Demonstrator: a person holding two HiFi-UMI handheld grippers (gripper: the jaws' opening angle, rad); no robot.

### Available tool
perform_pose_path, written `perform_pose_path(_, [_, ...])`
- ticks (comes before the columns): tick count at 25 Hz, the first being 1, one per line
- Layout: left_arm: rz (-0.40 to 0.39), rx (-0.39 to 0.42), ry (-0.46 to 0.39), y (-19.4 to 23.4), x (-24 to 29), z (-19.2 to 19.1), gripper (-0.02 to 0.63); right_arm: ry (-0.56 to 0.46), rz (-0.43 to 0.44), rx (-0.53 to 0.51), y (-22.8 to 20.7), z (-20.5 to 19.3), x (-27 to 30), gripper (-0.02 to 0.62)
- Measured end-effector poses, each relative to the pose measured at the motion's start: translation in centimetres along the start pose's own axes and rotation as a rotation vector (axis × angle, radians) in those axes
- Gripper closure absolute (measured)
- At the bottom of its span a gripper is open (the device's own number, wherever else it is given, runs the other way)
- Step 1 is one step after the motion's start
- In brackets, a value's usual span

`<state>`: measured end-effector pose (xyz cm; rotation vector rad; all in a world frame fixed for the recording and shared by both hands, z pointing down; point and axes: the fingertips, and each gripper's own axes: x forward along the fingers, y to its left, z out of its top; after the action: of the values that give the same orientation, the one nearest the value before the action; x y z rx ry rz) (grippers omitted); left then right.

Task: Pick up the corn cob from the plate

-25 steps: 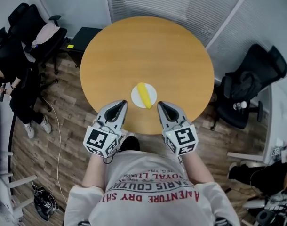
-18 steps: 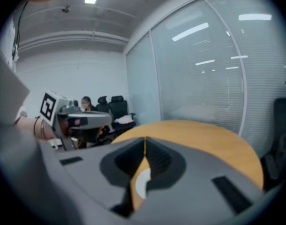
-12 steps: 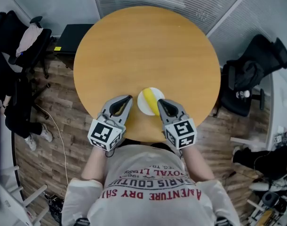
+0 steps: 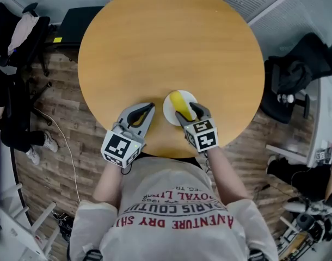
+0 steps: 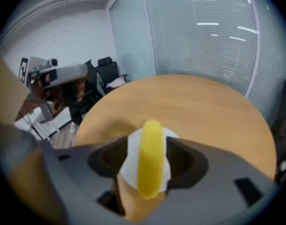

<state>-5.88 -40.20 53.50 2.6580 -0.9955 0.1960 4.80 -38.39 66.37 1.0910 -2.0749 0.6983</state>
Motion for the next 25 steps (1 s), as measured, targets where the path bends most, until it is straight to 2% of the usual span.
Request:
perform_pose_path(11, [0.009, -0.048, 0.052, 2.0, 0.1, -2.5, 0.571, 0.23, -0.017, 0.016, -1.1, -3.5, 5.5, 0.327])
perform_pose_path(21, [0.024, -0.073, 0.055, 3.1, -0.6, -2.5, 0.571, 0.28, -0.061, 0.012, -1.5, -3.9, 6.0, 0.327])
perform_pose_path(25, [0.026, -0.062, 0.054, 3.4, -1.0, -2.0, 0.571, 0.255, -0.059, 0.043, -1.4, -3.6, 5.7, 0.328])
